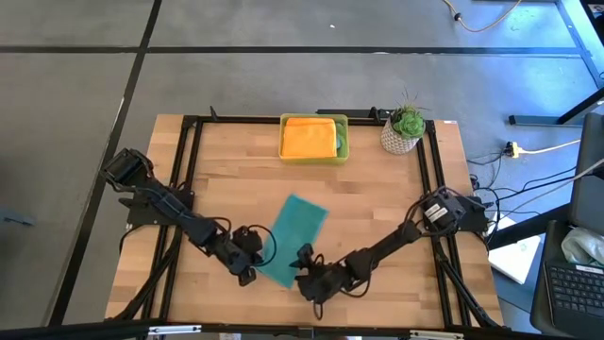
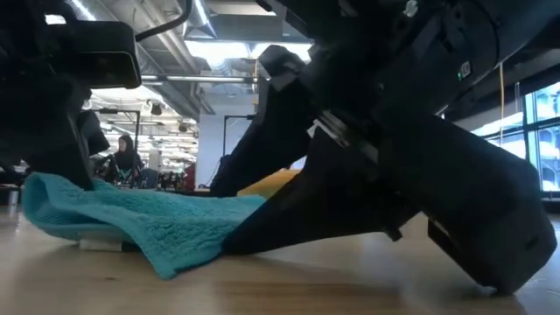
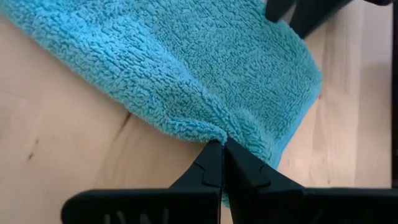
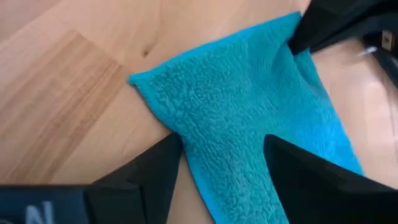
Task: Fold microfiber towels
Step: Fold the blue cloth
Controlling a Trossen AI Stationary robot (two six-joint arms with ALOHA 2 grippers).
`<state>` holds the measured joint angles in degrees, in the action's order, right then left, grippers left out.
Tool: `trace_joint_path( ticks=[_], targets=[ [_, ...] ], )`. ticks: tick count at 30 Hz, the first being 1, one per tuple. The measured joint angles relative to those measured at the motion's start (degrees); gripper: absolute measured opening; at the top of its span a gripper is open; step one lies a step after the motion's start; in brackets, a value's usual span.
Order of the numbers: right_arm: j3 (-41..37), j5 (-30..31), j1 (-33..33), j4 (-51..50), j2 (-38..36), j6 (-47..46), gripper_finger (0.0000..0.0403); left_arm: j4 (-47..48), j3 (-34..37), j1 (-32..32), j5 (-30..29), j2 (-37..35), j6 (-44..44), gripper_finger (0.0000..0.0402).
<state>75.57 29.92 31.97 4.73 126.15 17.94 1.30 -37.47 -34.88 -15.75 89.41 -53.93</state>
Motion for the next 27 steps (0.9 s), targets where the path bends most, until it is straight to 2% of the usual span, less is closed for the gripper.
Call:
trace_joint_path(
  ticks=[5, 8, 11, 21, 27],
  targets=[
    [1.82, 1.40, 1.25, -5.80, -0.15, -1.22, 0.0244, -0.04, -0.04, -0.65, 0.04, -0.02, -0.11, 0.0001],
    [3.28, 4.32, 2.78, -9.02, -0.17, -0.83, 0.0241, 0.64, -0.09, -0.83, 0.09, -0.08, -0.11, 0.0000],
    [4.21, 5.74, 4.08, -9.82, -0.17, 2.56, 0.0235, 1.04, -0.09, -0.77, -0.14, -0.09, -0.10, 0.0001],
    [3.57, 0.21, 0.25, -1.18, 1.81, 4.91, 0.0222, -0.20, -0.13, -0.50, -1.30, 0.57, 0.00, 0.0001],
    [3.52, -3.42, -2.19, 0.97, 1.99, 5.11, 0.0220, -7.02, -0.15, -0.57, -1.29, 1.36, 1.52, 0.0001]
  ],
)
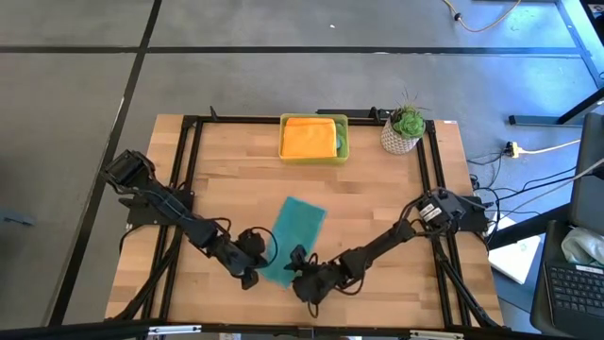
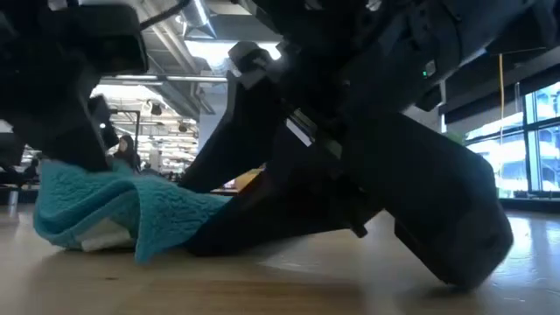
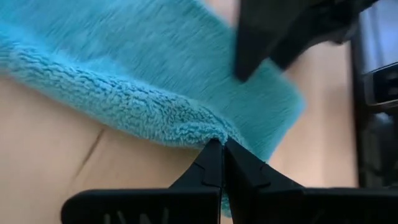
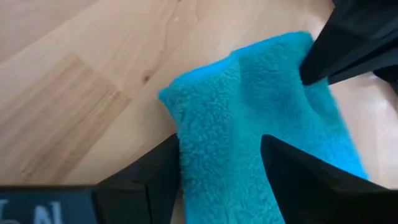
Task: Fold microfiber towels
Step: Fold the blue cloth
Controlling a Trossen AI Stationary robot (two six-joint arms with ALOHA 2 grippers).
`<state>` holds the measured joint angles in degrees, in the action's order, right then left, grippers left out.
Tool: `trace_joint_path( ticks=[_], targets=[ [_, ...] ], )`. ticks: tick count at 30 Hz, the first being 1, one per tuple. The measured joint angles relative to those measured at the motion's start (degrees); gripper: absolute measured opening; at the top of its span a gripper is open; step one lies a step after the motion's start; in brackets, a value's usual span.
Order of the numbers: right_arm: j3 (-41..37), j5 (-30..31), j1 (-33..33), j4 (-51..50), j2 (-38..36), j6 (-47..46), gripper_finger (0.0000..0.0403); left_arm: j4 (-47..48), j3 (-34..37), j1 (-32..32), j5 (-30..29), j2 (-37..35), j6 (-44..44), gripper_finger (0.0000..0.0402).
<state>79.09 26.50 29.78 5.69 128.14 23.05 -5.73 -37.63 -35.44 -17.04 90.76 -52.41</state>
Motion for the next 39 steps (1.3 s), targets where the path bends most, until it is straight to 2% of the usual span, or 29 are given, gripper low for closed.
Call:
trace_joint_path(
  ticks=[3, 6, 9, 12, 17, 19, 24, 28, 34, 39],
  targets=[
    [0.00, -1.60, -0.71, 0.16, 0.00, -0.15, 0.0220, -3.18, -0.01, -0.28, 0.83, 0.00, 1.79, 0.0001],
    [-0.03, -1.75, -0.89, 0.82, 0.02, -0.21, 0.0218, -2.22, -0.02, -0.42, 1.67, 0.00, 1.82, 0.0002],
    [-0.07, -1.73, -0.92, 1.44, 0.13, -0.24, 0.0196, -0.28, -0.02, -0.58, 1.67, 0.00, 1.74, 0.0001],
    [-0.09, -1.54, -0.91, 1.40, 0.13, -0.36, 0.0146, 1.77, -0.02, -0.71, 1.76, 0.00, 1.47, 0.0001],
    [-0.09, 0.66, 0.15, 1.32, 0.13, -0.48, 0.0034, 5.19, -0.02, -1.05, 1.75, 0.00, -0.30, 0.0003],
    [-0.09, 2.82, 0.70, 1.23, 0.13, -1.06, 0.0013, 5.37, -0.02, -1.33, 1.72, 0.00, -1.05, 0.0001],
    [-0.11, 8.51, 2.32, 1.09, -0.55, -2.41, 0.0017, 5.15, -0.02, -1.53, 4.55, -0.31, 0.39, 0.0007],
    [-0.09, 9.51, 2.92, 0.02, -2.45, -5.72, 0.0008, 5.99, -0.02, -2.18, 5.08, -2.34, 10.59, 0.0016],
    [-0.07, 9.90, 2.59, -5.49, -5.48, -16.50, 0.0022, 6.14, -0.02, -6.13, -4.25, -5.29, 29.21, 0.0019],
    [-0.07, 9.20, 1.33, -12.32, -7.84, -24.45, 0.0011, 6.81, 0.00, -7.86, -10.61, -6.62, 33.28, 0.0020]
  ],
)
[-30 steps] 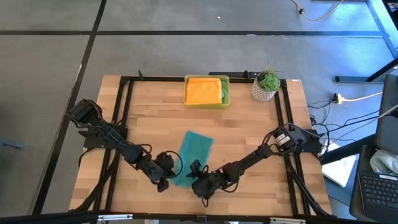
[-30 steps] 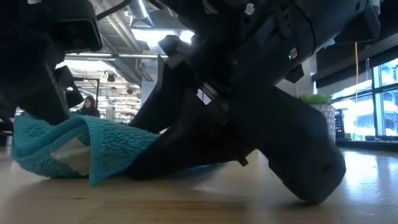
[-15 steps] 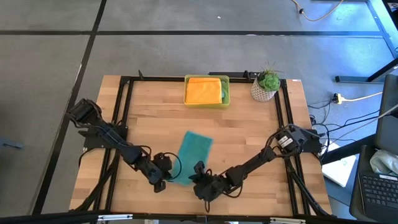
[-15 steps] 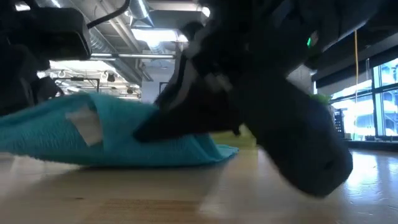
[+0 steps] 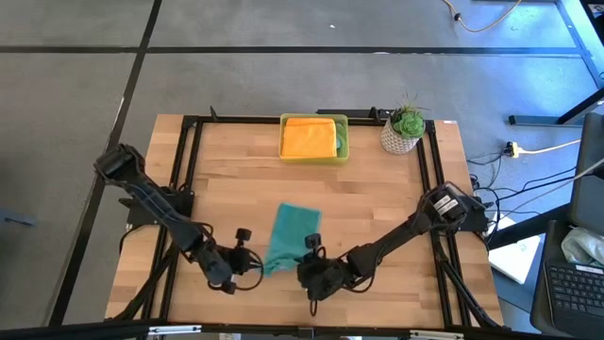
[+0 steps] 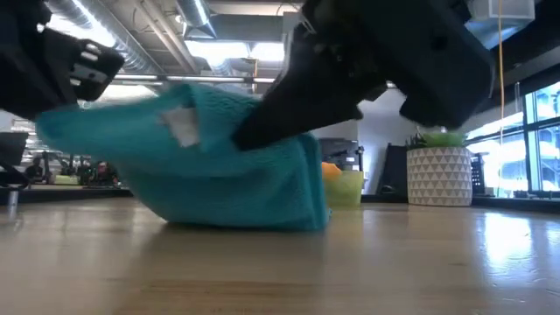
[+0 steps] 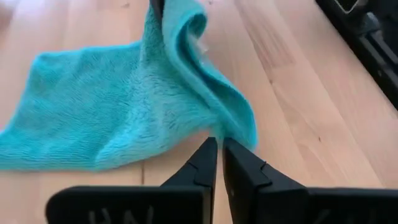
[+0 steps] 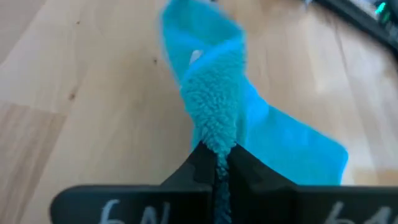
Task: Fold microfiber towels
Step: Fold the blue cloth
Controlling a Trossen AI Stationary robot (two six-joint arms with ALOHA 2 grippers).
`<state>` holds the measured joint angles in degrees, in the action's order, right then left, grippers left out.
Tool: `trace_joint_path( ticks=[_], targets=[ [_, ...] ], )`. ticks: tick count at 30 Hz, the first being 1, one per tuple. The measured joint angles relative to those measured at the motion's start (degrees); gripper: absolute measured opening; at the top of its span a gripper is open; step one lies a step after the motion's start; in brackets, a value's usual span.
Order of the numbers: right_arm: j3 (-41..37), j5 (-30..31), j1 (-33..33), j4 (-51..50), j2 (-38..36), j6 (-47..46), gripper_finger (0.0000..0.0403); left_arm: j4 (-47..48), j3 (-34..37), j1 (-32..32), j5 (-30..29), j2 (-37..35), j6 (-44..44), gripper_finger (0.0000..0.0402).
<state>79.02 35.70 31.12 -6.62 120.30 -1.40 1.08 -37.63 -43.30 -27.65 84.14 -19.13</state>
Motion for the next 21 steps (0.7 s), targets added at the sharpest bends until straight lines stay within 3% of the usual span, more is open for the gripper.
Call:
trace_joint_path(
  ticks=[4, 7, 12, 21],
  targets=[
    [-2.91, -3.20, -2.88, -1.07, -2.58, -4.44, 0.0013, 2.29, 0.00, -0.44, -2.89, -1.29, 0.23, 0.0020],
    [-7.05, -8.46, -5.31, 4.48, -4.09, -5.61, 0.0018, 6.42, 0.00, -0.64, -4.63, -1.93, 0.12, 0.0020],
    [-12.61, -18.71, -8.42, 15.53, -6.47, -6.41, 0.0013, 10.47, 0.01, -0.15, -12.92, -1.92, 0.97, 0.0020],
    [-16.86, -14.75, -11.07, 14.26, -11.57, -7.36, 0.0017, 8.34, 0.15, 1.97, -10.78, -0.17, 9.97, 0.0024]
  ],
)
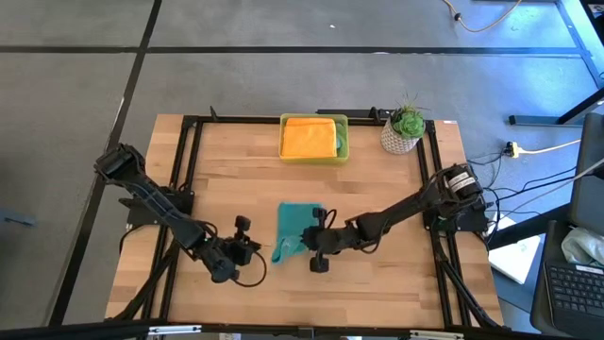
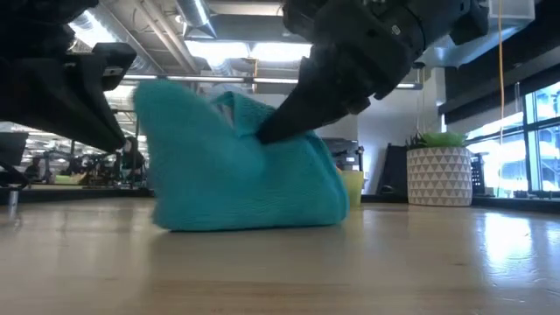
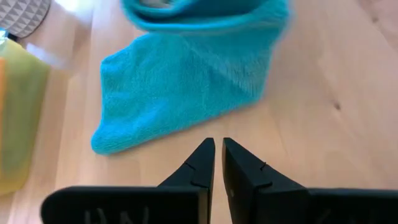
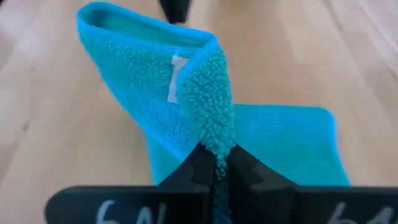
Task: Fold microfiber towels
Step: Fold the blue cloth
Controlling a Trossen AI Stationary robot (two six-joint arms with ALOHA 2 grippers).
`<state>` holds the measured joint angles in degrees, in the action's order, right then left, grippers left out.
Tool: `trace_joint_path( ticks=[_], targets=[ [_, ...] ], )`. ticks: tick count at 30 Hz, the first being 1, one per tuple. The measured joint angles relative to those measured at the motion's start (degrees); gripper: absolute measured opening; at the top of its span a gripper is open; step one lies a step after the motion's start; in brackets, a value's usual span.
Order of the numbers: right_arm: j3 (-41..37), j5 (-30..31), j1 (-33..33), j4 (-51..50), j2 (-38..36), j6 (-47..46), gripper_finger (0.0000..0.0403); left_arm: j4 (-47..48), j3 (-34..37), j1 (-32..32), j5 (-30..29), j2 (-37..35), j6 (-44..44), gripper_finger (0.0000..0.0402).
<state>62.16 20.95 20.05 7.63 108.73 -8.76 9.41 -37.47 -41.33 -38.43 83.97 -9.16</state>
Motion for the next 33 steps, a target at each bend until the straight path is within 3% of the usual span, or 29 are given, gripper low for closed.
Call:
trace_joint_path(
  ticks=[7, 18, 24, 28, 33],
  targets=[
    [-6.68, 0.13, -5.36, 1.77, -1.11, -2.06, 0.0018, -2.80, 0.00, 2.08, -0.51, 0.08, 0.53, 0.0042],
    [-18.13, -0.52, -14.26, 22.12, -1.18, -0.21, 0.0018, -4.03, 0.00, 2.81, -0.48, 0.08, -0.29, 0.0046],
    [-18.34, -6.00, -16.32, 17.87, -1.38, -6.41, 0.0019, -4.00, 0.00, 2.81, -0.48, 0.08, -0.85, 0.0046],
    [-18.37, -5.38, -16.54, 14.29, -1.35, -9.22, 0.0023, -4.03, 0.00, 2.81, -0.07, 0.08, -1.30, 0.0046],
    [-18.31, -5.66, -16.32, 16.59, -1.72, -8.94, 0.0066, -4.09, -0.02, 2.81, 0.21, 0.08, -2.71, 0.0046]
  ],
)
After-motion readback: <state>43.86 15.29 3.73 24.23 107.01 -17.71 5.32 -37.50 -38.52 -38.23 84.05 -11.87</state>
